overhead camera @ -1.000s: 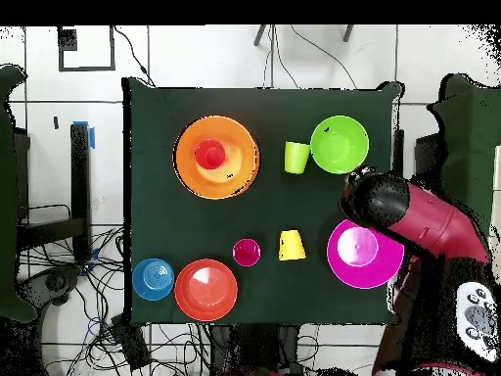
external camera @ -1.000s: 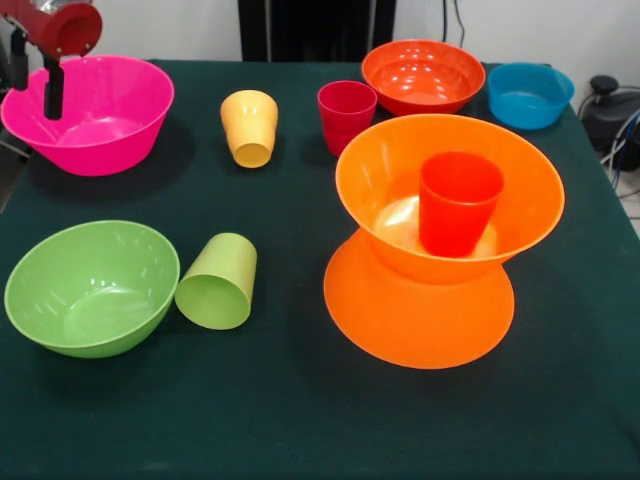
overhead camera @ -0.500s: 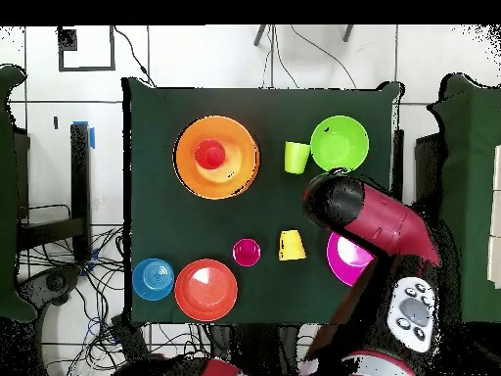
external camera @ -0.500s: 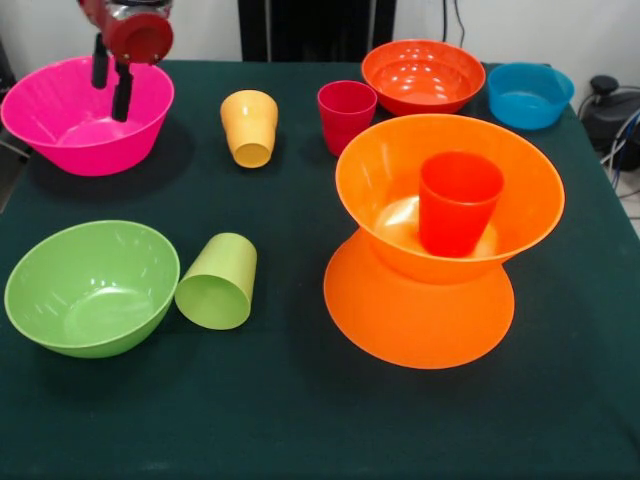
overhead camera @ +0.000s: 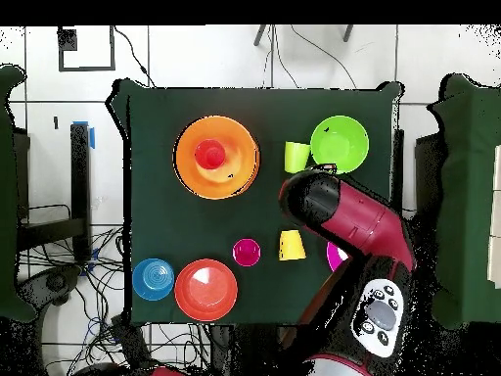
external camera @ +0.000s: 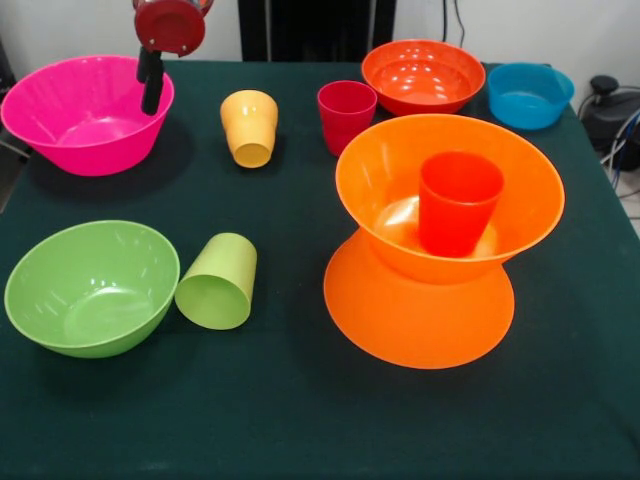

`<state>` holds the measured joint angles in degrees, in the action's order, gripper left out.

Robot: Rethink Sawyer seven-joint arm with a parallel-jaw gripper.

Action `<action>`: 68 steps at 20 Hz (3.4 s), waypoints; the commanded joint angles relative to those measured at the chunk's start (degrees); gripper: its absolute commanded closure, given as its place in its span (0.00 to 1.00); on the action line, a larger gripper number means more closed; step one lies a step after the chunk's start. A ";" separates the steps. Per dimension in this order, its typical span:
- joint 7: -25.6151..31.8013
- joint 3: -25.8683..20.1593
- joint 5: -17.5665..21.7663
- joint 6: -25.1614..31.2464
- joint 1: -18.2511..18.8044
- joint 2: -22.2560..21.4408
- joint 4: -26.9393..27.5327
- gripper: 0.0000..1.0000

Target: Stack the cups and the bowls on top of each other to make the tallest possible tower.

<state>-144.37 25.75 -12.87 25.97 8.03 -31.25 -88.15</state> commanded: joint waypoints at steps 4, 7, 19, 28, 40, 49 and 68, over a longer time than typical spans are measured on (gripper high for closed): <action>-2.33 -3.01 1.65 5.69 2.17 0.45 -1.54 0.00; 0.06 -4.16 2.61 5.92 3.26 0.01 -1.62 0.00; 5.62 -7.50 5.95 2.98 7.28 4.06 2.97 0.00; 5.40 -8.37 8.34 1.62 8.10 6.30 5.09 0.00; 5.86 -9.91 9.93 0.95 9.74 9.66 8.32 0.00; 6.30 -11.67 10.97 0.97 11.19 10.43 9.41 0.00; 8.69 -12.76 15.10 4.32 12.78 10.21 9.02 0.00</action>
<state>-144.39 20.49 -2.74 25.96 20.64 -20.81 -79.38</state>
